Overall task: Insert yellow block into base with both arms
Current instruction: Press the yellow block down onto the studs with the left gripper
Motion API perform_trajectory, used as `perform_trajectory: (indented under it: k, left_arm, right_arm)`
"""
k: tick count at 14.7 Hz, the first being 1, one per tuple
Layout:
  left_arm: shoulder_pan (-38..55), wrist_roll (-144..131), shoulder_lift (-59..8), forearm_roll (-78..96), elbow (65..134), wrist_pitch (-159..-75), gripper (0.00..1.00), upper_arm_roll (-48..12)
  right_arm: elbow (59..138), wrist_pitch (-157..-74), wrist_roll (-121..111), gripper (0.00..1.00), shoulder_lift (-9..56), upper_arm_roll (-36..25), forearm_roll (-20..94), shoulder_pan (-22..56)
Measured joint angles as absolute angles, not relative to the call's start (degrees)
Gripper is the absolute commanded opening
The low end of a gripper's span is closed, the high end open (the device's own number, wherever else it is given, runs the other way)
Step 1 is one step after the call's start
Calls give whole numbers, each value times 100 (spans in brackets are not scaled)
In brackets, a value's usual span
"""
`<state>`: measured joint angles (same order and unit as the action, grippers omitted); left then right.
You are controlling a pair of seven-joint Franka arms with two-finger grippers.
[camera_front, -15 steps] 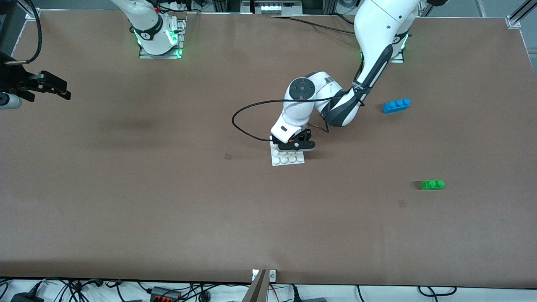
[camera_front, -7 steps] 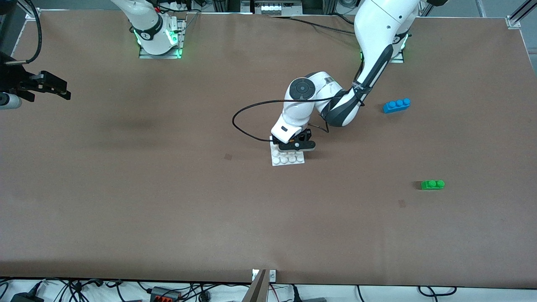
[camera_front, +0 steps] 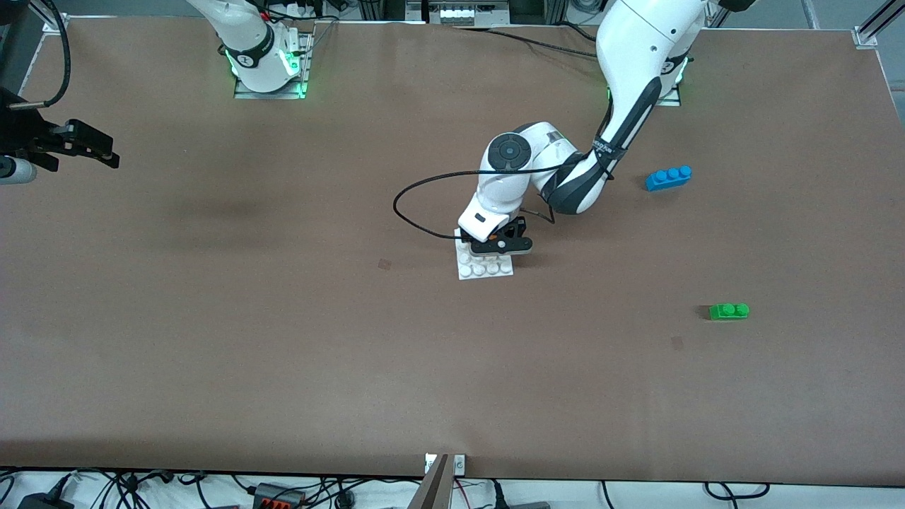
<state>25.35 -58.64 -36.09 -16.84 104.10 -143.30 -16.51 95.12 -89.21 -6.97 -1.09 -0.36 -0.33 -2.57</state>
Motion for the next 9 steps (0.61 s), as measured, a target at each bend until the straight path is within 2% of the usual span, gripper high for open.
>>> perform_trajectory:
  k: [6, 7, 8, 9]
  left_arm:
    - [2500, -5869, -3589, -1682, 10394, -14336, 100, -1653]
    - [2500, -5869, -3589, -1682, 10394, -14336, 95, -1654]
    - [2500, -5869, -3589, -1682, 10394, -14336, 84, -1655]
    - [2499, -5869, -3589, -1682, 10394, -14336, 68, -1654]
  right_arm:
    - [9511, -8921, -696, 100, -109, -57, -33, -258]
    - [9511, -8921, -696, 100, -109, -57, -33, -258]
    - [9512, -8921, -696, 100, -109, -57, -33, -259]
    - [9511, -8921, -696, 100, -109, -57, -33, -259]
